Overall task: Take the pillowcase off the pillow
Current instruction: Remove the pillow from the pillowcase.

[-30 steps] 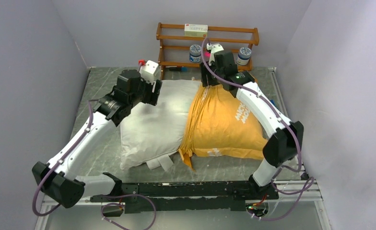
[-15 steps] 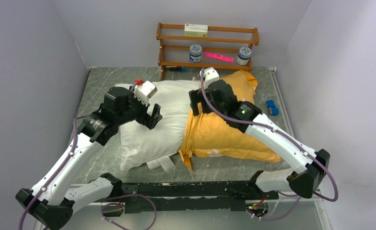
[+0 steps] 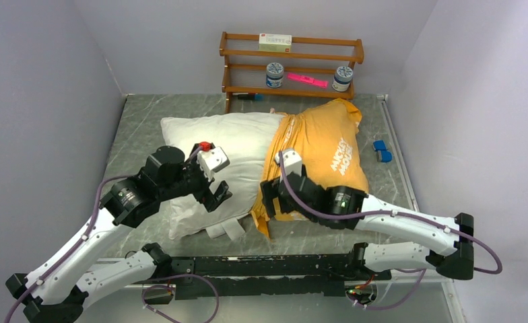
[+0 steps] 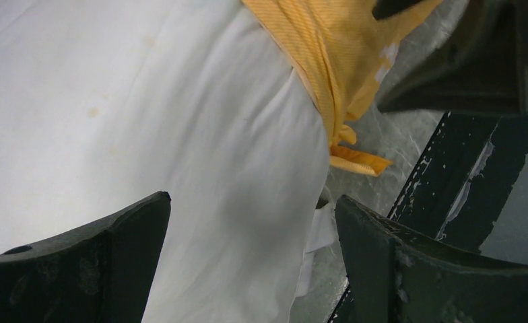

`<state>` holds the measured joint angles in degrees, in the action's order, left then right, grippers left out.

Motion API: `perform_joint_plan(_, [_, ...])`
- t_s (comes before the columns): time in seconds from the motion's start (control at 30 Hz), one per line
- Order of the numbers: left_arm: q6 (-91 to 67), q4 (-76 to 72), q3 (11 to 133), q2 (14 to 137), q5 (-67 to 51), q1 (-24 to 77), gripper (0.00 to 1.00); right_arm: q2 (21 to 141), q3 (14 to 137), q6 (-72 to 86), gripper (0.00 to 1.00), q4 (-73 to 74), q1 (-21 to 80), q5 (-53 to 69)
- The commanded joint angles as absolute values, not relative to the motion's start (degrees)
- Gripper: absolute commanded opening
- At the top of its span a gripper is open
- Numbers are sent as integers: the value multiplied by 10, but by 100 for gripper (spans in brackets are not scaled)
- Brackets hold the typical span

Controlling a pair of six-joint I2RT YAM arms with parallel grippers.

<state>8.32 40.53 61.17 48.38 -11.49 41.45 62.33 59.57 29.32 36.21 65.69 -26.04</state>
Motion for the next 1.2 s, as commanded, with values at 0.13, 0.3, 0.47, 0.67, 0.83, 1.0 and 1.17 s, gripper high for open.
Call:
perform_joint_plan(0.13, [129, 390, 590, 472, -117, 454, 96, 649, 553, 455, 84, 377, 769, -344])
perform_joint_plan(0.3, [131, 378, 575, 474, -110, 464, 95, 674, 521, 465, 77, 322, 770, -364])
perform_joint_plan(0.47, [133, 367, 572, 473, -99, 472, 95, 710, 504, 458, 76, 274, 762, -386])
perform_joint_plan(0.67, [130, 347, 563, 477, -103, 477, 95, 734, 480, 431, 76, 198, 732, -379])
perform_joint_plan(0.83, [129, 331, 552, 483, -101, 483, 95, 747, 470, 398, 73, 152, 693, -368])
perform_joint_plan(1.0, [124, 316, 538, 489, -83, 492, 96, 729, 457, 366, 54, 134, 653, -346])
perform_joint_plan(1.17, [118, 296, 525, 496, -62, 503, 97, 699, 447, 346, 32, 144, 636, -341])
